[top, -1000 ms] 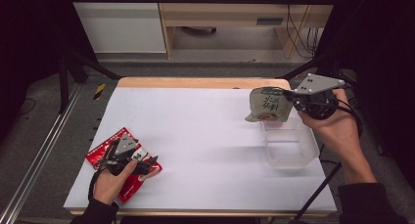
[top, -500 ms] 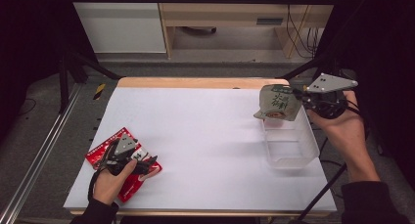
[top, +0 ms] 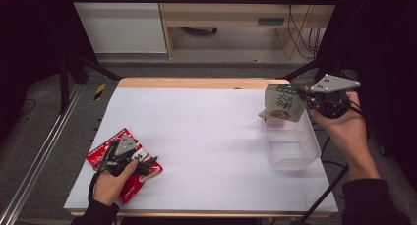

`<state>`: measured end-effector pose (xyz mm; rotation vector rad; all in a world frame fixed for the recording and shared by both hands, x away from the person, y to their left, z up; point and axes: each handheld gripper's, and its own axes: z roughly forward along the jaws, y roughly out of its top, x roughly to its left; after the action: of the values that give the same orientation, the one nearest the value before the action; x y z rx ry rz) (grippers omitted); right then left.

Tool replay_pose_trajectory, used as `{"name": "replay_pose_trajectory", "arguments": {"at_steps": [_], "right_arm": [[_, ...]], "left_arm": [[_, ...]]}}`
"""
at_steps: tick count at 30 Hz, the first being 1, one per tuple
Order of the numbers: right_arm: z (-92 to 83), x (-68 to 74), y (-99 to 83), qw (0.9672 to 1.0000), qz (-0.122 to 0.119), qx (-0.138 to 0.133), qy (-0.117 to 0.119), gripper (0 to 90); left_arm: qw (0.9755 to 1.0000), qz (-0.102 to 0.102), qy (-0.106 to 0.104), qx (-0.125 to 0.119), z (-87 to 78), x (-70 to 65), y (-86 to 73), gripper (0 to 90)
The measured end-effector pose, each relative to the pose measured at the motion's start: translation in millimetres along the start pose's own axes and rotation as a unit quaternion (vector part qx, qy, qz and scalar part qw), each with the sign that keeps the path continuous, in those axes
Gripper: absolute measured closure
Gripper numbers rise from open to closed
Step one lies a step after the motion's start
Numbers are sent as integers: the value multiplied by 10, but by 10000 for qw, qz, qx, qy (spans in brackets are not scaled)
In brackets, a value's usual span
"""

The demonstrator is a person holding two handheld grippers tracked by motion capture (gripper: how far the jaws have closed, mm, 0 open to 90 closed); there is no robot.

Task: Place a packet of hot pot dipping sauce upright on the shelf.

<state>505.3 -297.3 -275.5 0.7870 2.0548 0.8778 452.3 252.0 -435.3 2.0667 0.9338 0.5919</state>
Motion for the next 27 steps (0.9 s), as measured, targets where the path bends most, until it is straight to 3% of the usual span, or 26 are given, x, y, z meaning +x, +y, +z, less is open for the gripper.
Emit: {"name": "replay_pose_trajectory", "arguments": {"at_steps": [10,27], "right_arm": [[155,-59,-159,9999,19,85,111,900],[209,-131,-321,9994,80,217,253,900]], "left_arm": [[10000,-51,7,-5,2,14,-18,62],[9999,-115,48,-6,4,54,-40,61]]}}
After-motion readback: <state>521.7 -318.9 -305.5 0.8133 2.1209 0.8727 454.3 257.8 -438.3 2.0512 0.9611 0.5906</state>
